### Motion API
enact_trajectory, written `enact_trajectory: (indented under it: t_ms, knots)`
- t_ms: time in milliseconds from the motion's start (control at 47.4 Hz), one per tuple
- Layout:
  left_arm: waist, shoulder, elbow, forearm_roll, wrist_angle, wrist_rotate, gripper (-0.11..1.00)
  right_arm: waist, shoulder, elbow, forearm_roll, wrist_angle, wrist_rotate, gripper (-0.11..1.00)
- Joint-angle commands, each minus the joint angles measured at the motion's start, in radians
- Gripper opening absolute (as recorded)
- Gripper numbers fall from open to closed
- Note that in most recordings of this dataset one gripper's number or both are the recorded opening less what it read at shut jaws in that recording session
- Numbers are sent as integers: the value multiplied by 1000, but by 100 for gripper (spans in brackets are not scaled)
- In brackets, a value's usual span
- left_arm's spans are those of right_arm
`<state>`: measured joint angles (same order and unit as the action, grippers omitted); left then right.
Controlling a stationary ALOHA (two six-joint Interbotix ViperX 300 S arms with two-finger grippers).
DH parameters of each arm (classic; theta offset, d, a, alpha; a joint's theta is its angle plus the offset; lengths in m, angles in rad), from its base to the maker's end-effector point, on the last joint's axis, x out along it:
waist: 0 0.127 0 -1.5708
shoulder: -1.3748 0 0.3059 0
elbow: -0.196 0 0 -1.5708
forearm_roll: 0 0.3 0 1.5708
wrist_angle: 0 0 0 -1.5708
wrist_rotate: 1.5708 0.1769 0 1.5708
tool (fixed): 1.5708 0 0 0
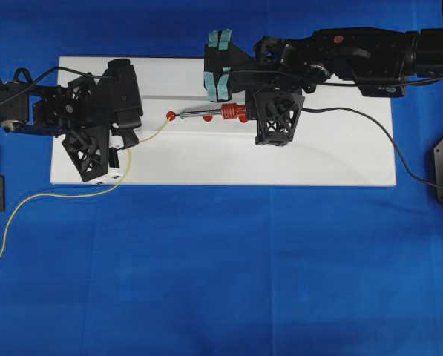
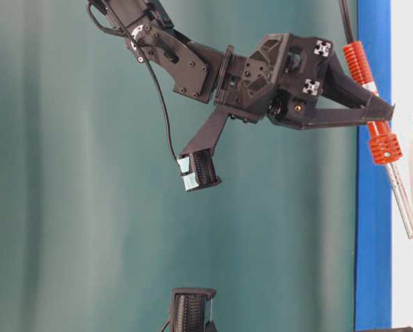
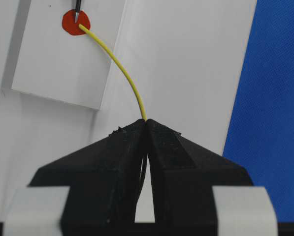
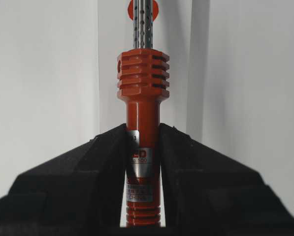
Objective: Touch the tip of the soldering iron to the tip of the solder at the mark.
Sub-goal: 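Hold the iron tip against the solder tip at the left dot, then pull the solder wire back left and the iron back right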
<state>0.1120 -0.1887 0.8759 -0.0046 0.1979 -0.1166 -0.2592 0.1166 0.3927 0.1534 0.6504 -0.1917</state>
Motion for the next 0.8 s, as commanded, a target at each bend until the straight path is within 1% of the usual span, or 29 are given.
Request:
enact_trajectory:
  t_ms: [0,443,780]
  knots:
    - [-3,-8,-23,2,-5,2,1,0,-14,-25,-2,-3,2,6]
    - [-2,-8,-29,2,-2,5,1,2,-14,-23,0,-3,0,6]
    - [-3,-58,-57,2,98,3,1,2,-14,-21,-2,-6,0,6]
